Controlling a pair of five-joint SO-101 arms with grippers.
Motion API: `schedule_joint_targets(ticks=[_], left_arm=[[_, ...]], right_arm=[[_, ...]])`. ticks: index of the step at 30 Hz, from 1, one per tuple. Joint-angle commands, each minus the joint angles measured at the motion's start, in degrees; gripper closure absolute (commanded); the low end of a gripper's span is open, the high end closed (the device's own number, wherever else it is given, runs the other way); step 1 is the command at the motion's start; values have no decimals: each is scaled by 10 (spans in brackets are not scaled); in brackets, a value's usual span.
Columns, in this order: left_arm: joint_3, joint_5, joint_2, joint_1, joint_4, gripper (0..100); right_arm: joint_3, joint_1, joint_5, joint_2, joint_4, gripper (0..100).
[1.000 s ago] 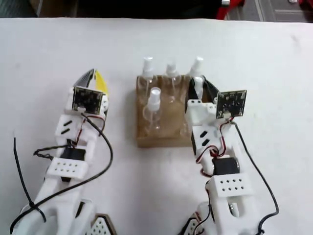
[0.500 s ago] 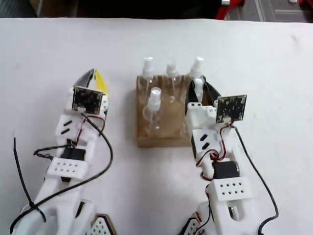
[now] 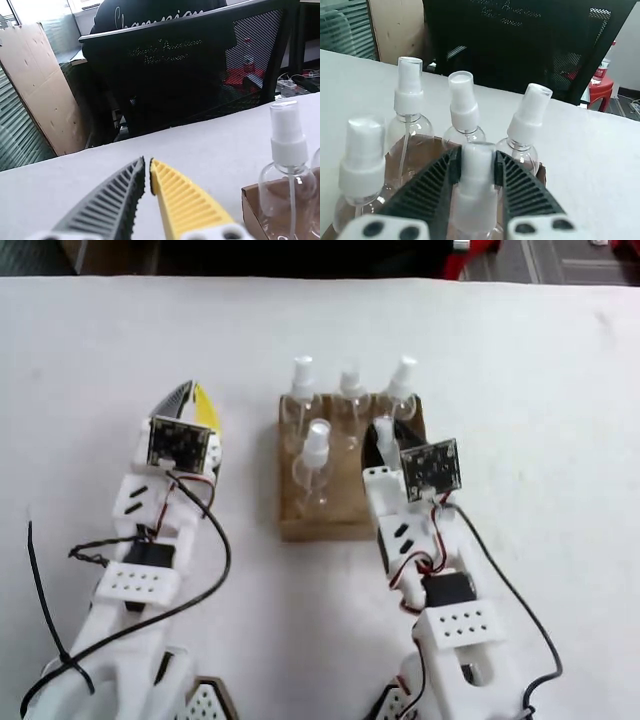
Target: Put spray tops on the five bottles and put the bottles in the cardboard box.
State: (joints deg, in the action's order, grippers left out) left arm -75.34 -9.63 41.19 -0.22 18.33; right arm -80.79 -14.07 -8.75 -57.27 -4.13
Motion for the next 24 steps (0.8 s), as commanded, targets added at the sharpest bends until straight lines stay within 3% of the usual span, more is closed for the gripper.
schedule_joint_targets(ticks=[1,24], left_arm=[[3,-7,1,5,18,976],[3,-7,1,5,18,976]], right_arm=[[-13,1,-9,-8,-44,981],[-16,25,-10,-10,-23,980]])
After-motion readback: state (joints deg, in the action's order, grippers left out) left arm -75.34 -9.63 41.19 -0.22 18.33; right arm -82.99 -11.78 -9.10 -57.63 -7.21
